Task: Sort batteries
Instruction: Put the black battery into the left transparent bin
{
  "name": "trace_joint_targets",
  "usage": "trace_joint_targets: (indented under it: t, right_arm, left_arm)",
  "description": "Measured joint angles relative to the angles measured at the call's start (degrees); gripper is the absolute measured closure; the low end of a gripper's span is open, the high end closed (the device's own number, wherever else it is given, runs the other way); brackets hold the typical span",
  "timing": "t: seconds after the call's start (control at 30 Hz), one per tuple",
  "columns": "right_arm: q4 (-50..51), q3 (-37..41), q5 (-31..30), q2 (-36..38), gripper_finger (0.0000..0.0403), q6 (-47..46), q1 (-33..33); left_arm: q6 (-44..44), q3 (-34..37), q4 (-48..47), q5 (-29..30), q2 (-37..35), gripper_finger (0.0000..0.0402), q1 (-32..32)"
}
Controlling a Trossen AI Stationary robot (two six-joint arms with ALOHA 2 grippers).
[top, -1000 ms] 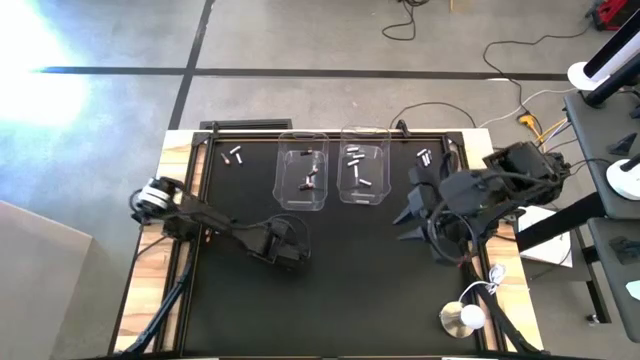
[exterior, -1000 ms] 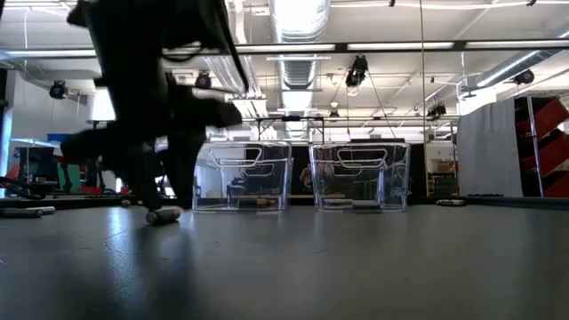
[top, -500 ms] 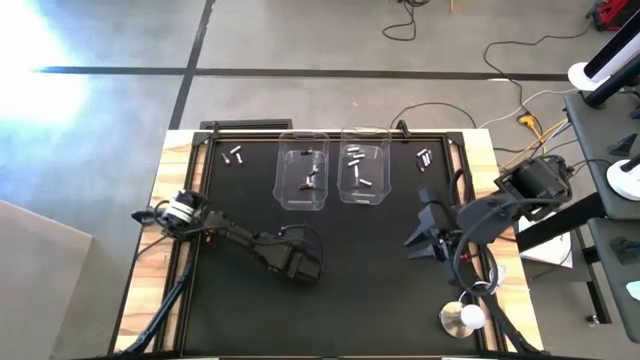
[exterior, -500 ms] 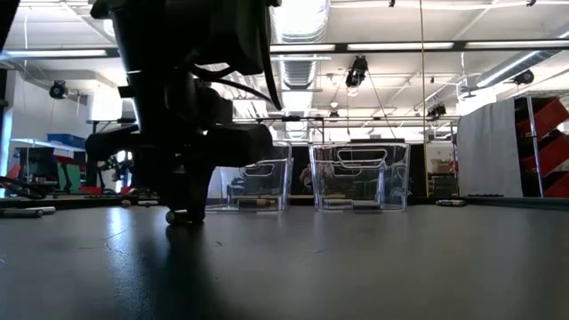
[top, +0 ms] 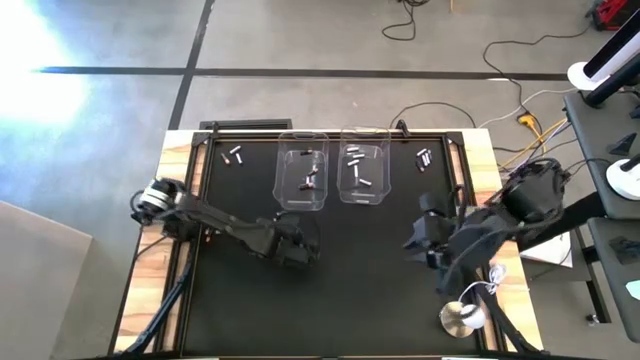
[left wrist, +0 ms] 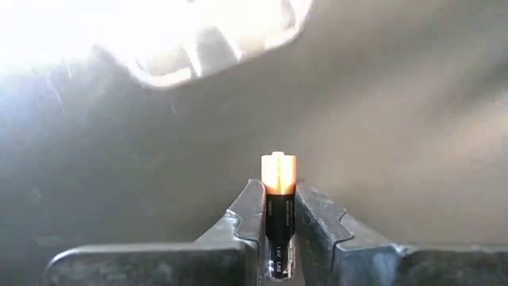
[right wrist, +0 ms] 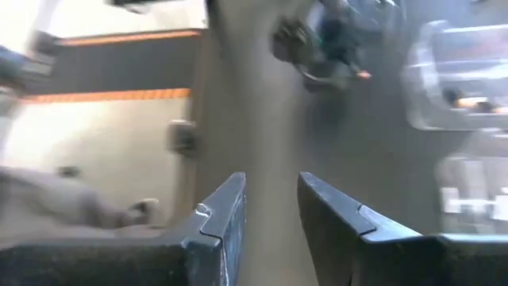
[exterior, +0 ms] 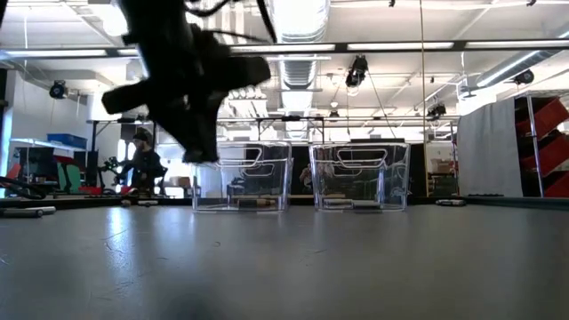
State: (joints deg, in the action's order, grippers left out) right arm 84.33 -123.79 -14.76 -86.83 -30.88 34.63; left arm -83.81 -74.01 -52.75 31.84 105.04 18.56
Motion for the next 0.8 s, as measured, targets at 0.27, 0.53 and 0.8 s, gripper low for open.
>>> trace_joint_targets:
  t: [0.27,0.53,0.8]
  right_arm:
    - [-4.0,14.6,1.5,-0.1,0.0285,8.0,-6.3]
    - [-7.8,24.7,4.1,-0.2,0.0248,24.1,-15.6]
    - [-7.6,27.1,4.1,0.4,0.0235,31.6,-26.6]
  left_arm:
    - [18.3,-0.8,3.5,0.8,-10.5,0.0378,-12.2]
    - [43.2,-4.8,4.7,-7.3,-8.0,0.0378,-33.1]
    - [64.2,-4.8,9.0,-18.4,-2.6,0.0378,-42.8]
